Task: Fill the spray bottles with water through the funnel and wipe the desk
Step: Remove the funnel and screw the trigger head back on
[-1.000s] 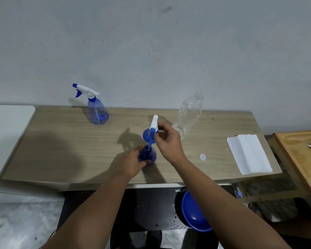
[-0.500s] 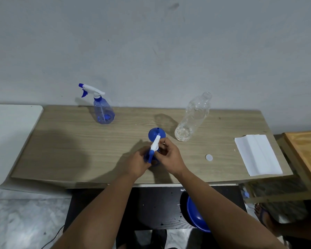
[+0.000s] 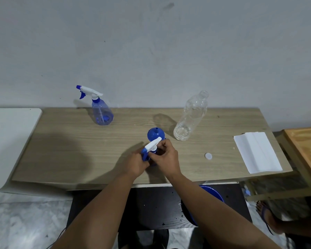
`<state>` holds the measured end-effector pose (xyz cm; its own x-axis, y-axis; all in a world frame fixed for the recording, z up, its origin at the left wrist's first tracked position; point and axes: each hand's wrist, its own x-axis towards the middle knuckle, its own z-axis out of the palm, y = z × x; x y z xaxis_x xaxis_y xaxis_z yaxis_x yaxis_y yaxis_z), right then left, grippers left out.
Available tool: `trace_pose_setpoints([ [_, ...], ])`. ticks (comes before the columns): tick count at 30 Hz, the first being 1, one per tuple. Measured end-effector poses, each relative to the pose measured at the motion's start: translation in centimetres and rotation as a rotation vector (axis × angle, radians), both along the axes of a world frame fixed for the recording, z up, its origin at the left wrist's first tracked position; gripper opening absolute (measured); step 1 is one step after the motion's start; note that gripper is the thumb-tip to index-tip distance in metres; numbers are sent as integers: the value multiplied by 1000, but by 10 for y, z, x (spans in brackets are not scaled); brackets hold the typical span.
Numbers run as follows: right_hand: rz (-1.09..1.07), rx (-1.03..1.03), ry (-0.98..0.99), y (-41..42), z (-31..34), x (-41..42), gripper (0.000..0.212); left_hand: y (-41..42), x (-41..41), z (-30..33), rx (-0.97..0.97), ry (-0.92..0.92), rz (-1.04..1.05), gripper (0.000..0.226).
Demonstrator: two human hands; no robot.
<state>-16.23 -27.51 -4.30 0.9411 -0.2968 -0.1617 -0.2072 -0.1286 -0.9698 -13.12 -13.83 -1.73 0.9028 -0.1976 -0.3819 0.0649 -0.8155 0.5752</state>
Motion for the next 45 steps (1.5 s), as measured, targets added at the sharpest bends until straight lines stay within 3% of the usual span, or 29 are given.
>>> trace_pose_setpoints([
  [2,28,24,-24,0,2,-4,47,-1,-1,3,28,-20,-16,27],
  [8,16,-33,-28,4,-1,-6,25,0,-5,8,-9,-34,11,28],
  [12,-43,-120,51,9,4,2,36,1,-4,5,12,-1,7,21],
  [16,72,-14,-27,4,-1,-5,47,0,-4,6,34,-17,16,26],
  [21,32,-5,-52,4,-6,-5,25,-2,-7,5,-44,0,62,26],
  [26,22,29,-23,4,-2,-5,43,-2,-6,9,-9,-20,48,24],
  [31,52,-19,-29,-2,-4,-3,28,-3,-9,14,-62,-27,48,28],
  [36,72,-6,5,0,-2,-1,44,-1,-7,9,-33,16,39,23],
  [41,75,-31,-29,-3,-2,-3,28,-3,-9,13,-57,18,50,26],
  [45,39,-86,40,3,1,3,38,1,-7,5,-24,30,50,26],
])
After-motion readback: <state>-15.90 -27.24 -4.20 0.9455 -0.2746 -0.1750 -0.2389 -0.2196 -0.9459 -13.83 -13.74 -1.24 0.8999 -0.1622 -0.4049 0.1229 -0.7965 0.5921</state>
